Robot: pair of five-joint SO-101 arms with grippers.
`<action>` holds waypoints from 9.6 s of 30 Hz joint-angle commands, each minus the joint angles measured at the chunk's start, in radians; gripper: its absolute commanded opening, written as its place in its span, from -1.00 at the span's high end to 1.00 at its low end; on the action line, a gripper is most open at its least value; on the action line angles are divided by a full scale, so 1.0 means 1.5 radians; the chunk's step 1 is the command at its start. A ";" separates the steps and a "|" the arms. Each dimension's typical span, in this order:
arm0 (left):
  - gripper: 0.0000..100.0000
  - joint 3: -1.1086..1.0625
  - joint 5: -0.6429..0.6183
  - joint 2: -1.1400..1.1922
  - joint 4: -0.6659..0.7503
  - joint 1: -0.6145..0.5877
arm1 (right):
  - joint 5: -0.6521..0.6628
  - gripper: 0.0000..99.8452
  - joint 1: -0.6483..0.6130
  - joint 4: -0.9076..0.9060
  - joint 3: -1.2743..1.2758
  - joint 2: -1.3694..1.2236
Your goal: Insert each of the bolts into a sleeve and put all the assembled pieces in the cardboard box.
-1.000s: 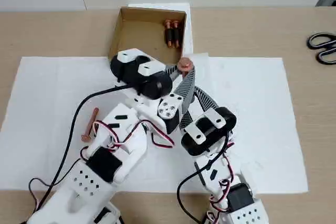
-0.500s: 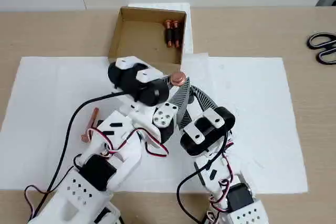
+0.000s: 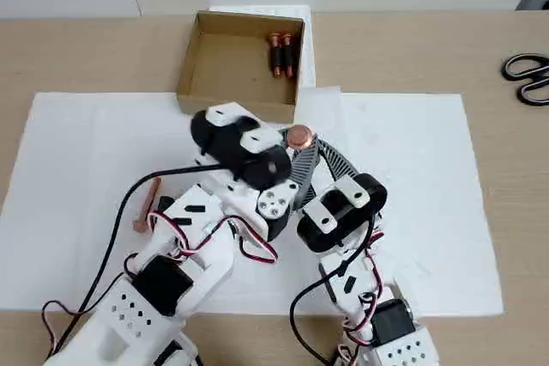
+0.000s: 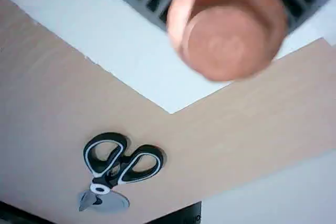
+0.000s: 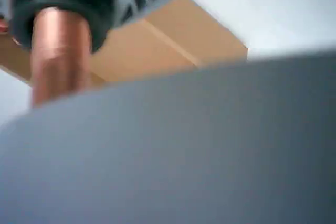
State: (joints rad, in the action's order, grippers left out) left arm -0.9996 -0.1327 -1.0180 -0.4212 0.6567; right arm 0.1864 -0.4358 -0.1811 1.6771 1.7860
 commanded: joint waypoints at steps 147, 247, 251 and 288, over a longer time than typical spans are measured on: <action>0.99 -0.350 0.006 -0.534 -0.052 -0.707 | -0.300 0.56 0.040 -0.389 -2.169 -2.085; 0.99 -0.359 0.009 -0.534 -0.095 -1.068 | -0.006 0.57 -0.226 -0.884 -1.594 -1.740; 0.99 -0.359 0.009 -0.534 -0.095 -1.068 | -0.006 0.57 -0.220 -0.886 -1.594 -1.740; 0.99 -0.282 -0.034 -0.531 -0.271 -0.656 | -0.004 0.99 -0.176 -1.007 -1.581 -1.388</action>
State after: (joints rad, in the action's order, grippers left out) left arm -1.5060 -0.1343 -1.8036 -0.7664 -0.4803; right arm 0.1757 -0.7380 -1.6817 -0.7104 -0.4373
